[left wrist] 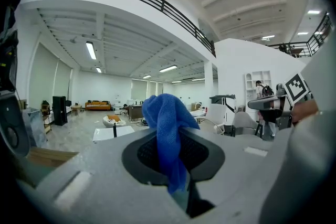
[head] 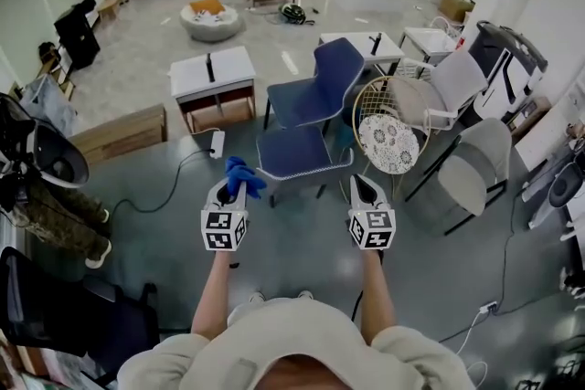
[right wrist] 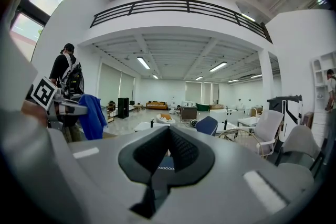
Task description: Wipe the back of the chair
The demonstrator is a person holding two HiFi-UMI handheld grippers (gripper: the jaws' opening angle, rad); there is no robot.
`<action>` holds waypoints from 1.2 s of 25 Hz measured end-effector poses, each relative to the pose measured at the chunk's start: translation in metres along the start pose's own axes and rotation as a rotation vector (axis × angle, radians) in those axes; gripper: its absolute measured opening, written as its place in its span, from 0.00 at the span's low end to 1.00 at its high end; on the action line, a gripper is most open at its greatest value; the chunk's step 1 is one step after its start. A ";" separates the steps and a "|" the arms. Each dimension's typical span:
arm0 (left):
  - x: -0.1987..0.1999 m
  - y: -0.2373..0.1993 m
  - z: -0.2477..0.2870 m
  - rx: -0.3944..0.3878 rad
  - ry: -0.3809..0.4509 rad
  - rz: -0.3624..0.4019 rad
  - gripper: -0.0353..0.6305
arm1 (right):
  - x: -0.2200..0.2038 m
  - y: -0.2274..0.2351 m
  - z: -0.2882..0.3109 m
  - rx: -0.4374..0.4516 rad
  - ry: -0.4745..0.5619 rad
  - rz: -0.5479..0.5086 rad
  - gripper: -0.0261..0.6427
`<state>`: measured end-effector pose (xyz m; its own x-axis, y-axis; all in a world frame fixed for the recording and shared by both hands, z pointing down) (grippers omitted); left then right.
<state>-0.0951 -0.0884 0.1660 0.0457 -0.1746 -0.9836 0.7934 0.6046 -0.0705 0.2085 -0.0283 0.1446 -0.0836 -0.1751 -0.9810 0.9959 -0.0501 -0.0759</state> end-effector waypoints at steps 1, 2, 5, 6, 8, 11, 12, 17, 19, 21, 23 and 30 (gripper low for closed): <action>0.000 0.001 -0.002 0.000 0.000 -0.003 0.12 | 0.000 0.001 -0.002 -0.002 0.002 0.002 0.04; 0.000 0.002 -0.004 -0.002 0.000 -0.005 0.12 | -0.001 0.001 -0.004 -0.003 0.004 0.004 0.04; 0.004 0.001 -0.008 -0.006 0.007 -0.006 0.12 | 0.003 -0.003 -0.006 -0.006 0.011 -0.002 0.04; 0.007 -0.001 -0.007 -0.006 0.011 -0.004 0.12 | 0.006 -0.004 -0.004 -0.005 0.012 -0.006 0.04; 0.013 -0.004 -0.002 -0.001 0.018 -0.003 0.12 | 0.012 -0.005 0.003 0.000 0.011 -0.014 0.04; 0.013 -0.002 0.002 0.001 0.009 -0.004 0.12 | 0.013 -0.001 0.005 0.002 0.010 -0.013 0.04; 0.011 0.000 0.002 -0.002 0.006 -0.005 0.12 | 0.011 0.000 0.004 0.001 0.011 -0.009 0.04; 0.007 0.000 0.002 -0.009 0.004 -0.003 0.12 | 0.008 -0.003 0.006 0.003 0.013 -0.003 0.04; 0.009 -0.001 0.004 -0.011 0.004 0.002 0.12 | 0.010 -0.005 0.008 0.007 0.015 -0.005 0.04; 0.011 -0.002 0.006 -0.014 0.004 0.006 0.12 | 0.012 -0.007 0.010 0.008 0.014 -0.005 0.04; 0.012 -0.003 0.007 -0.016 0.006 0.006 0.12 | 0.012 -0.008 0.012 0.009 0.012 -0.007 0.04; 0.012 -0.006 0.007 -0.013 0.003 0.007 0.12 | 0.011 -0.011 0.016 0.020 0.005 -0.010 0.04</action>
<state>-0.0945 -0.0998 0.1555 0.0496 -0.1680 -0.9845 0.7850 0.6160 -0.0656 0.1964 -0.0454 0.1378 -0.0929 -0.1695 -0.9811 0.9941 -0.0717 -0.0818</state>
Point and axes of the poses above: the fingertips, and each gripper's own axes: z forward along the fingers, y to its right, x out of its top, the point moved 2 cm from there along -z, backward along the fingers, and after that the axes turned 6 degrees about -x, right-handed, at the moved point
